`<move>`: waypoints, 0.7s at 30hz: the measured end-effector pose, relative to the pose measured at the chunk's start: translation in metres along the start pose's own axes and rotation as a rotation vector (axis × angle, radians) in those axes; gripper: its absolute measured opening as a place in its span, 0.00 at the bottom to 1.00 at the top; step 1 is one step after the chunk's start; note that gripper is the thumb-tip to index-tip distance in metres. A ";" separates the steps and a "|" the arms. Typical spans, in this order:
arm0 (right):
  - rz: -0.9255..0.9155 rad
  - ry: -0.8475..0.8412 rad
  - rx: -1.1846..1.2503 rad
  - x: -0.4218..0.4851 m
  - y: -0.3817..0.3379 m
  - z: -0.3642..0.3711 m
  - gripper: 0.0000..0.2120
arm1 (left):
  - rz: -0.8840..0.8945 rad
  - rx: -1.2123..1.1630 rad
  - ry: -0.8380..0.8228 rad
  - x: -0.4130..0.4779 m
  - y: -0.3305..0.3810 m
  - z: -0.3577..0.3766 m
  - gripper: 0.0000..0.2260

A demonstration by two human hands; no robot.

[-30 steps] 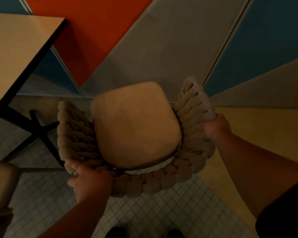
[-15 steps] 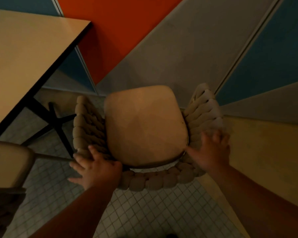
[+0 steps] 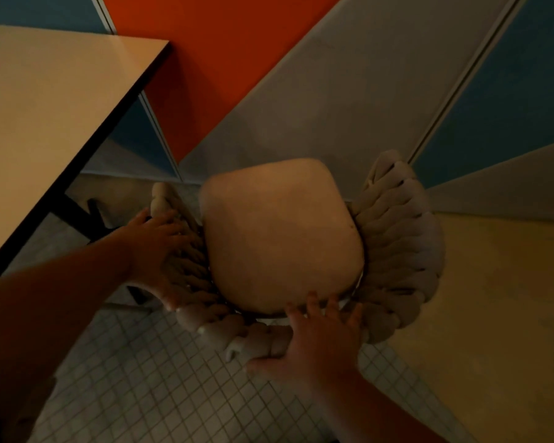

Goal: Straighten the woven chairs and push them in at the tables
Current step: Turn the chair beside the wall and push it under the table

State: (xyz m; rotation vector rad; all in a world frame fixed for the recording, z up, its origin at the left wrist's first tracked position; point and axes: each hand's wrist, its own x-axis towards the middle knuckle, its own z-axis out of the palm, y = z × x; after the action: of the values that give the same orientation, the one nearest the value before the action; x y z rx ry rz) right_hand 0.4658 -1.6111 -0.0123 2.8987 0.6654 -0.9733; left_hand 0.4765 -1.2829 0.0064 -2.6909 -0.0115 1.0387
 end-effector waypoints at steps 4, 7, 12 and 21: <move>-0.062 0.102 -0.009 0.003 0.000 0.005 0.47 | 0.116 0.071 -0.002 0.005 0.005 -0.011 0.67; -0.080 0.127 0.010 0.003 0.001 0.008 0.39 | 0.142 0.069 0.120 0.006 0.002 -0.002 0.64; -0.146 0.282 -0.031 0.007 0.007 0.014 0.39 | 0.115 -0.023 0.122 -0.007 0.007 -0.010 0.60; -0.270 0.358 -0.162 0.037 0.077 -0.001 0.48 | 0.002 -0.197 0.297 0.007 0.043 0.028 0.56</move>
State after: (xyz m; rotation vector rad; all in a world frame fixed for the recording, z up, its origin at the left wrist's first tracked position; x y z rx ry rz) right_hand 0.5234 -1.6665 -0.0427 2.9084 1.1197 -0.3825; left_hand 0.4595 -1.3170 -0.0287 -2.9981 -0.0581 0.6598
